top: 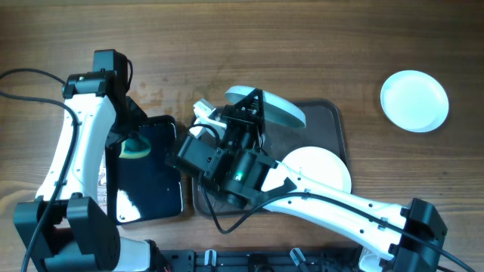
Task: Clean dirty plates on tray and stack at the side
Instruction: 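Carry the plate right and stack it on the first cleaned plate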
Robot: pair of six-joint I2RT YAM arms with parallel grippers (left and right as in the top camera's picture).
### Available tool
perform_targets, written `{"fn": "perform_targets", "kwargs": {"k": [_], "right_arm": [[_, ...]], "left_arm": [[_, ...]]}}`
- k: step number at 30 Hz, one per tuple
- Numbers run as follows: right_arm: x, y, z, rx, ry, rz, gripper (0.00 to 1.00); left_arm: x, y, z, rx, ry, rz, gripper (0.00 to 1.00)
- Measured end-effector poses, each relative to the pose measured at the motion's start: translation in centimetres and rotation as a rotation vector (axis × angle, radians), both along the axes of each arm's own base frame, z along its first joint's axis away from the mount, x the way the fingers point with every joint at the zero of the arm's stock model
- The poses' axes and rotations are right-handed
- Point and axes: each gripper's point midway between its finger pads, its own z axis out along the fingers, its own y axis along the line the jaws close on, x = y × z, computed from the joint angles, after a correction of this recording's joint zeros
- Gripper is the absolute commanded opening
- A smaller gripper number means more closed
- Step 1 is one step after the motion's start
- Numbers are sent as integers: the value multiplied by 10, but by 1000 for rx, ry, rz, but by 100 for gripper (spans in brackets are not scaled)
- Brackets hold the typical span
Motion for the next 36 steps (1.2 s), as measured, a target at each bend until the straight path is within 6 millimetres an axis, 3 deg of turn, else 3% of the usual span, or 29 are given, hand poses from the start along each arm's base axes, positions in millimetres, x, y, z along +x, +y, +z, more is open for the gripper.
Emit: {"fn": "perform_targets", "kwargs": {"k": [8,9,10,11,12,16,18,19,21,22,24,25,27,28,31,32,33,34,36], "right_arm": [[-6,22,-5,214,-18,50,4],[-7,26,-11,250,11,65,4],[-8,31,-30,314,117,95,4],[-9,27,-45,353,188,83,4],[-10,9,-50,337,199,26,4],[-3,-18,-50,364,164,-74,4],[8,-40,-39,347,80,-144,5],[13,-38,-36,400,47,-151,4],[14,-17,-59,592,159,-130,5],[12,-4,-81,764,283,-149,5],[16,-9,-107,986,417,-277,4],[22,-20,-115,1051,442,-348,4],[53,-70,-131,1257,443,-588,4],[62,-87,-134,1326,441,-655,4],[90,-165,-140,1579,385,-901,4],[96,-198,-141,1664,342,-987,4],[100,-244,-141,1755,259,-1090,4],[100,-267,-141,1800,218,-1140,4],[92,-337,-141,1915,76,-1274,4]], "left_arm": [[-4,0,0,-1,17,0,4],[-5,0,0,-1,19,0,4],[-5,0,0,-1,19,0,4],[-5,0,0,-2,20,0,4],[-6,0,0,-2,26,0,4],[-5,-1,0,-5,23,0,4],[-6,-3,-1,-20,23,-1,4],[-6,-4,-1,-24,23,-2,4],[-6,-5,-1,-28,25,-2,4],[-6,-5,-1,-29,25,-2,4],[-6,-5,-1,-31,25,-2,4],[-6,-5,-1,-31,25,-2,4],[-6,-5,-1,-31,25,-2,4],[-6,-5,-1,-31,24,-2,4],[-5,-5,-1,-31,21,-2,4],[-5,-5,-1,-31,21,-2,4],[-5,-5,-1,-31,22,-2,4],[-5,-5,-1,-31,21,-2,4],[-5,-5,-1,-31,22,-2,4]]}}
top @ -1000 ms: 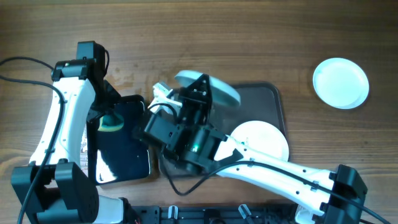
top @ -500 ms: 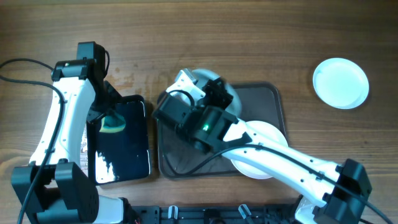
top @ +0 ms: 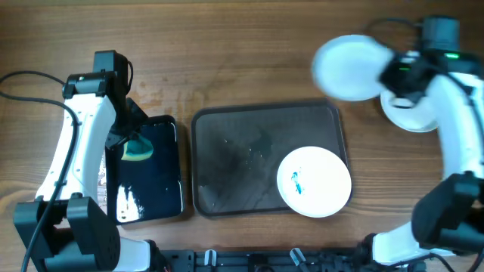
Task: Clean dirty plates on tray and stack at the side
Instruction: 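Carry the plate right and stack it on the first cleaned plate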
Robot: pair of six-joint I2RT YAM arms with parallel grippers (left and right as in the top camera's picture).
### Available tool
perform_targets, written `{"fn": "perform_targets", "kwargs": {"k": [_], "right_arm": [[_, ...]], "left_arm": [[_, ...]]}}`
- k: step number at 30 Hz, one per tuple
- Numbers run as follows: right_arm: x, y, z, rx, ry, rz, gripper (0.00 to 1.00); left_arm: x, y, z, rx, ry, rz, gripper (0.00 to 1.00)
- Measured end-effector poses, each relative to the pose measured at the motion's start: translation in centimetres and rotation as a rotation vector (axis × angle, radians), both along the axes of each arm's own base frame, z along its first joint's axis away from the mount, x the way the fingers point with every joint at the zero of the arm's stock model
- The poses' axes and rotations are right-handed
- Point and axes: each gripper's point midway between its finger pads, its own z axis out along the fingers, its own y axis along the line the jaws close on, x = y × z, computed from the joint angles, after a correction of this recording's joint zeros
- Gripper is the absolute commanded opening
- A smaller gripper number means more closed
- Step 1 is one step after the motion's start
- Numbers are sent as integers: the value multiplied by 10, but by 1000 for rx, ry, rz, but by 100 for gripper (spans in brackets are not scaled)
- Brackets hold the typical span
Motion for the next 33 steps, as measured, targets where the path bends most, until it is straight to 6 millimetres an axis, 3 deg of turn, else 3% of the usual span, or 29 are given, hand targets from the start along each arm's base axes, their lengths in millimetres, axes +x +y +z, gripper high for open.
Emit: {"fn": "perform_targets", "kwargs": {"k": [1,3,5,8,15,16,17,18,20,22,27,29,30,31,32,33], "right_arm": [[-9,-34,0,19,-2,-103,4],[-23,-71,0,33,-5,-217,4],[-47,-122,0,49,-12,-393,4],[-66,-146,-18,72,40,-470,4],[-75,-140,-115,180,291,-473,4],[-76,-138,-124,191,312,-464,19],[-72,-137,-128,199,303,-451,44],[-70,-136,-129,198,302,-436,58],[-64,-132,-132,202,295,-400,62],[-56,-126,-132,210,273,-363,92],[-51,-112,-131,219,280,-316,91],[-46,-105,-112,200,250,-288,92],[-40,-100,-90,179,211,-263,93],[-34,-91,-62,149,157,-225,86],[-32,-78,-33,122,108,-185,46],[-33,-56,-1,100,63,-131,53]], "left_arm": [[0,0,0,0,0,0,4],[0,0,0,0,-2,0,4],[1,0,0,0,-5,0,4],[3,0,0,1,-14,0,4],[4,0,0,1,-16,0,4],[4,0,0,1,-16,0,4],[4,0,0,1,-16,0,4],[4,0,0,1,-16,0,4],[4,0,0,1,-16,0,4],[4,0,0,0,-15,0,4],[3,0,0,0,-11,0,4],[2,0,0,0,-9,0,4],[2,0,0,0,-8,0,4],[2,0,0,-3,-7,0,4],[2,-1,0,-4,-8,0,4],[2,-1,0,-7,-8,0,4]]}}
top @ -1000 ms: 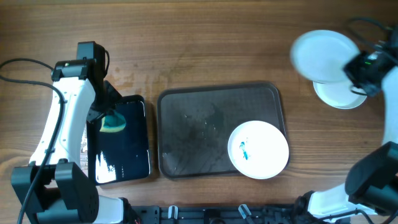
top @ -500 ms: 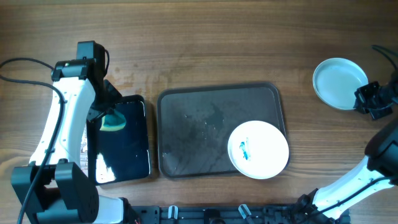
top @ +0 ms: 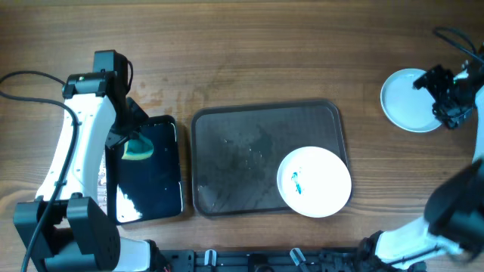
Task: Clean dirty plates on tray and stack at the side
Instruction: 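Carry the plate right and stack it on the first cleaned plate, then move the right gripper to the last stained plate and grip its rim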
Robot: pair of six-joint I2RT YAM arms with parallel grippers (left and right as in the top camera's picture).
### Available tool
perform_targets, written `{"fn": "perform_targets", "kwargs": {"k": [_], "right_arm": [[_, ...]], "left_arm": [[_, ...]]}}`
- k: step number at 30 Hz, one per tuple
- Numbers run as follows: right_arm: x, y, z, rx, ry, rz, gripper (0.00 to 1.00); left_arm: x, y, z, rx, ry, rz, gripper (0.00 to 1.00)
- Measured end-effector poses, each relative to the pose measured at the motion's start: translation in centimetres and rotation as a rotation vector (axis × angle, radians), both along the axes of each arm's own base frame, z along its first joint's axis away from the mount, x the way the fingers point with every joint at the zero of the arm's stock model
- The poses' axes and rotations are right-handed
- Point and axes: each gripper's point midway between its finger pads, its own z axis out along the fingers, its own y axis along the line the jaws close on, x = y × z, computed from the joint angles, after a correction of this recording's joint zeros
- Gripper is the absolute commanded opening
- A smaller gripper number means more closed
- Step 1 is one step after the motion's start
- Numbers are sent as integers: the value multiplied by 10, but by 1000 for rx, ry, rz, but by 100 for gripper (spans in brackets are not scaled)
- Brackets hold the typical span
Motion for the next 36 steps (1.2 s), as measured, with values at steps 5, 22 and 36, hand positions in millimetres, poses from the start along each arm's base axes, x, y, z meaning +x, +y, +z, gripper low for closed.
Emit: {"fn": "perform_targets", "kwargs": {"k": [5,22,36], "right_arm": [[-34,137,50,60,16,327,100],[-204,179,-134,245,494,229,73],[-176,172,-112,200,435,225,77]], "left_arm": [[5,-1,0,-5,-19,0,4],[9,-1,1,-4,-34,-26,4],[9,-3,0,-15,-32,-27,4]]}}
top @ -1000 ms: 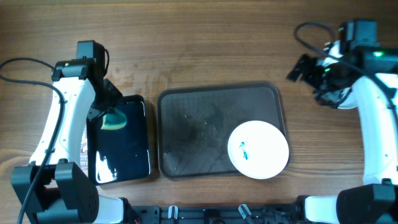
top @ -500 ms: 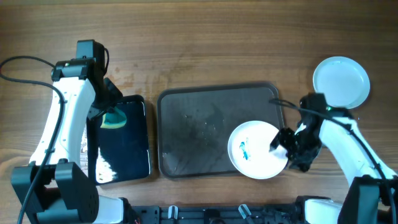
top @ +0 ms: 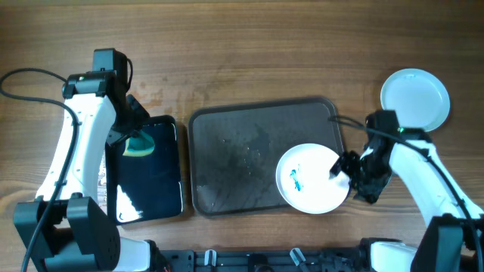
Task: Clean dirty plates on tray and stack at the side
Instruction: 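Move the right gripper to the last stained plate and grip its rim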
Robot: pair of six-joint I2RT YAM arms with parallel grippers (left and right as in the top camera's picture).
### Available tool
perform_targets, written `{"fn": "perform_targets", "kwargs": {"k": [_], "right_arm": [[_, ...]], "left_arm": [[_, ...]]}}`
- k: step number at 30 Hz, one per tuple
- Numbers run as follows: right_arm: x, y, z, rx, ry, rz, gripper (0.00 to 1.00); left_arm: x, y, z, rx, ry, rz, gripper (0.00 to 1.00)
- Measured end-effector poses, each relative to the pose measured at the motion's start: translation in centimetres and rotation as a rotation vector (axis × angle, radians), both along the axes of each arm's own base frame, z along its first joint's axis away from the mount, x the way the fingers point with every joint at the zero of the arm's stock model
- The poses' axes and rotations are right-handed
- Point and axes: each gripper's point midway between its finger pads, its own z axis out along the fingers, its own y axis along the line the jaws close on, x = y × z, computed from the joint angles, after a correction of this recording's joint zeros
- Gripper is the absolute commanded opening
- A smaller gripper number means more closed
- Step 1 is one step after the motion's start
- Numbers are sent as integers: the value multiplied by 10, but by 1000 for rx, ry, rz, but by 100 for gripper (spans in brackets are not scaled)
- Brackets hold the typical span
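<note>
A white plate [top: 310,181] with a blue smear [top: 295,180] lies in the near right corner of the grey tray [top: 242,151]. My right gripper [top: 338,168] is at the plate's right rim; the overhead view does not show how its jaws stand. At the far right of the table lies the clean white plate stack [top: 414,98], apart from the gripper. My left gripper [top: 130,140] is shut on a green and yellow sponge [top: 138,146] over the far end of the black tray [top: 147,189].
The black tray lies just left of the grey tray, almost touching it. Cables run from both arms, one across the grey tray's right edge. A dark rail runs along the table's near edge.
My right gripper was at the white stack at the far right; now it is at the right rim of the smeared plate on the grey tray. The grey tray sits slightly further left. The left arm is unchanged.
My right arm reached across the grey tray, holding a white plate tilted over its far side. Then it carried that plate up near the stack at the far right. Then the plate lay on the stack. Now the gripper is at the remaining smeared plate.
</note>
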Motion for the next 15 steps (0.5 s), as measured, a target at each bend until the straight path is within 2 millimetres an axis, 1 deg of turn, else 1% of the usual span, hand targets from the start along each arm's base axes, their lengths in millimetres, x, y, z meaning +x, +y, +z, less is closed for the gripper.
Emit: {"fn": "perform_targets", "kwargs": {"k": [2,3,6,8,10,11,12,15], "right_arm": [[13,-2,14,-11,-35,13,76],[13,-3,16,-14,-36,18,75],[12,-3,14,-14,-33,19,68],[8,-3,3,-14,-35,19,66],[0,-2,-10,-13,-24,19,66],[-7,-2,-19,-13,-12,18,64],[-11,-2,-23,-13,-7,18,59],[-4,-2,-28,-15,-42,14,58]], "left_arm": [[1,0,0,0,-2,0,4],[1,0,0,0,-2,0,4],[1,0,0,0,-2,0,4],[1,0,0,0,-3,0,4],[1,0,0,0,-2,0,4],[0,0,0,0,-2,0,4],[1,0,0,0,-3,-1,4],[0,0,0,-1,-1,-5,4]]}}
